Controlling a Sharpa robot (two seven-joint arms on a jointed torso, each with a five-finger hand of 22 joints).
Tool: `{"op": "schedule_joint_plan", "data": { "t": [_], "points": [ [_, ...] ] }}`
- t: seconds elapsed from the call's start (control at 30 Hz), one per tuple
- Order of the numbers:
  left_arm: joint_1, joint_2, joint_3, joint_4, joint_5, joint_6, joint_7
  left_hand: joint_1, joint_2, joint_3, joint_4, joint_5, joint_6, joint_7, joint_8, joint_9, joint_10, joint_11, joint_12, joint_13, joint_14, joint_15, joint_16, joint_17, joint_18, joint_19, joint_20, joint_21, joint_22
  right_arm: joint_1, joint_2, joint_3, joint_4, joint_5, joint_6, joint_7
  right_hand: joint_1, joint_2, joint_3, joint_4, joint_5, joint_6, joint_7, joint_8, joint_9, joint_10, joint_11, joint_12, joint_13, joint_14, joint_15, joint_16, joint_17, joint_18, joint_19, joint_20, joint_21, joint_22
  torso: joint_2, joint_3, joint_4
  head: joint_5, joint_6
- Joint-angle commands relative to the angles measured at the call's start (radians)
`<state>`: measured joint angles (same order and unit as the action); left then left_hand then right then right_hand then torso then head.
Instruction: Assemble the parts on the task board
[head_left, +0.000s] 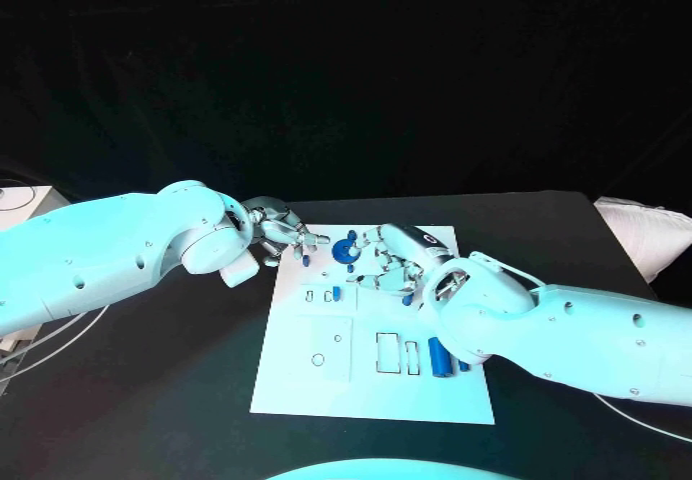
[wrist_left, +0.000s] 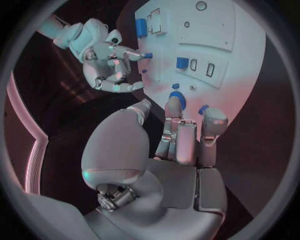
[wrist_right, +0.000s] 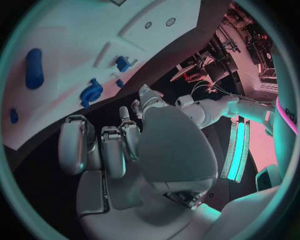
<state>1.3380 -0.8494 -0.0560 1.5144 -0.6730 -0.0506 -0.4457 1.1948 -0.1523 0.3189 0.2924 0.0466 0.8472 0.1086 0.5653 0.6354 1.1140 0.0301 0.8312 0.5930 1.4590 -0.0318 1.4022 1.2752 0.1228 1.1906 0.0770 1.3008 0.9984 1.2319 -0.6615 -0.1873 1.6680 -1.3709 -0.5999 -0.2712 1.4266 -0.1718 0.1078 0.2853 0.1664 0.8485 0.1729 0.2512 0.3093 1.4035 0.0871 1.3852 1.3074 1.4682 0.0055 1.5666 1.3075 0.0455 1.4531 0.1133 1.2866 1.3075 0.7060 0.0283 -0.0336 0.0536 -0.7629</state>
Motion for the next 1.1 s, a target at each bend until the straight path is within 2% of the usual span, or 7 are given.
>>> {"op": "schedule_joint_plan", "data": {
  "t": [0.03,0.17,0.27,0.37,0.47,0.77,1.1],
  "points": [
    [0.0,0.016,-0.002,-0.002,-0.132,0.04,-0.032,-0.015,0.005,-0.008,-0.001,0.003,0.002,-0.003,-0.012,-0.002,0.013,0.0,0.011,0.004,0.012,0.0,0.011,0.016,-0.007,0.017,-0.001,0.012,0.019,0.028,-0.044,0.002,0.023,0.121,0.048,0.179,0.016,0.001,0.004,-0.003,0.007,-0.007,-0.002,-0.003,-0.001,-0.009,0.0,-0.007,0.084,0.099,0.007,-0.001,0.25,0.02,-0.014,0.0,-0.015,0.08,-0.007,0.0034,-0.0043,0.006,-0.002],
    [0.0,0.043,-0.008,-0.009,-0.176,0.082,-0.045,-0.019,0.008,-0.009,-0.002,0.003,0.002,-0.003,-0.021,-0.003,0.025,-0.001,0.029,0.02,0.021,0.0,0.022,0.034,-0.009,0.025,-0.002,0.019,0.029,0.074,-0.116,0.005,0.042,0.241,0.083,0.234,0.052,0.002,0.018,-0.004,0.079,-0.007,-0.002,0.007,-0.002,-0.016,-0.001,-0.01,0.079,0.097,0.007,-0.005,0.241,0.022,-0.02,0.001,-0.031,0.074,-0.01,0.0076,-0.0069,0.011,-0.003],
    [0.0,0.06,-0.011,-0.014,-0.195,0.115,-0.05,-0.008,0.031,0.014,-0.004,0.004,0.017,-0.009,-0.025,-0.003,0.031,-0.006,0.043,0.034,0.027,-0.004,0.03,0.045,-0.01,0.031,-0.004,0.024,0.037,0.102,-0.151,0.01,0.042,0.335,0.086,0.224,0.039,0.011,0.026,0.004,0.107,-0.011,-0.001,0.01,-0.004,-0.028,0.0,-0.021,0.067,0.09,0.007,-0.015,0.218,0.029,-0.034,0.001,-0.067,0.054,-0.012,0.0105,-0.0084,0.011,-0.002],
    [0.0,0.077,-0.015,-0.021,-0.209,0.157,-0.055,-0.012,0.029,0.023,-0.002,0.003,0.026,-0.011,-0.026,-0.001,0.03,-0.007,0.047,0.039,0.028,-0.005,0.031,0.047,-0.01,0.031,-0.005,0.024,0.036,0.126,-0.175,0.014,0.03,0.422,0.077,0.216,0.034,0.012,0.028,0.003,0.12,-0.011,-0.001,0.012,-0.004,-0.031,0.0,-0.024,0.064,0.089,0.007,-0.017,0.215,0.03,-0.037,0.001,-0.073,0.05,-0.013,0.0136,-0.0069,0.012,-0.003],
    [0.0,0.096,-0.019,-0.03,-0.233,0.22,-0.062,-0.061,0.021,0.022,0.0,0.003,0.032,-0.009,-0.032,0.004,0.023,-0.005,0.045,0.037,0.026,-0.004,0.028,0.044,-0.01,0.03,-0.006,0.024,0.036,0.145,-0.185,0.016,-0.003,0.489,0.074,0.214,0.025,0.006,0.025,0.003,0.172,-0.014,-0.001,0.016,-0.004,-0.035,0.0,-0.027,0.059,0.088,0.006,-0.019,0.21,0.032,-0.04,0.0,-0.083,0.046,-0.014,0.016,-0.0049,0.011,-0.006],
    [0.002,0.141,-0.029,-0.064,-0.285,0.343,-0.077,-0.114,0.022,0.004,0.0,0.003,0.034,-0.009,-0.036,0.016,0.011,-0.004,0.041,0.033,0.022,-0.003,0.024,0.04,-0.009,0.025,-0.005,0.022,0.033,0.164,-0.17,0.018,-0.121,0.562,0.074,0.216,0.033,0.002,0.029,-0.002,0.182,-0.017,-0.001,0.018,-0.005,-0.041,-0.001,-0.032,0.053,0.086,0.006,-0.023,0.202,0.034,-0.045,0.0,-0.096,0.039,-0.016,0.0204,-0.0032,0.009,-0.009],
    [0.002,0.178,-0.033,-0.094,-0.313,0.412,-0.086,-0.126,0.033,-0.003,-0.002,0.003,0.039,-0.012,-0.033,0.028,0.038,-0.007,0.087,0.09,0.041,-0.005,0.054,0.091,-0.019,0.057,-0.005,0.046,0.081,0.167,-0.147,0.019,-0.168,0.568,0.072,0.155,0.033,0.002,0.031,0.0,0.189,-0.018,-0.001,0.02,-0.005,-0.049,0.0,-0.04,0.045,0.082,0.006,-0.028,0.191,0.038,-0.052,0.0,-0.115,0.029,-0.013,0.0173,-0.0032,0.01,-0.018]
  ]
}}
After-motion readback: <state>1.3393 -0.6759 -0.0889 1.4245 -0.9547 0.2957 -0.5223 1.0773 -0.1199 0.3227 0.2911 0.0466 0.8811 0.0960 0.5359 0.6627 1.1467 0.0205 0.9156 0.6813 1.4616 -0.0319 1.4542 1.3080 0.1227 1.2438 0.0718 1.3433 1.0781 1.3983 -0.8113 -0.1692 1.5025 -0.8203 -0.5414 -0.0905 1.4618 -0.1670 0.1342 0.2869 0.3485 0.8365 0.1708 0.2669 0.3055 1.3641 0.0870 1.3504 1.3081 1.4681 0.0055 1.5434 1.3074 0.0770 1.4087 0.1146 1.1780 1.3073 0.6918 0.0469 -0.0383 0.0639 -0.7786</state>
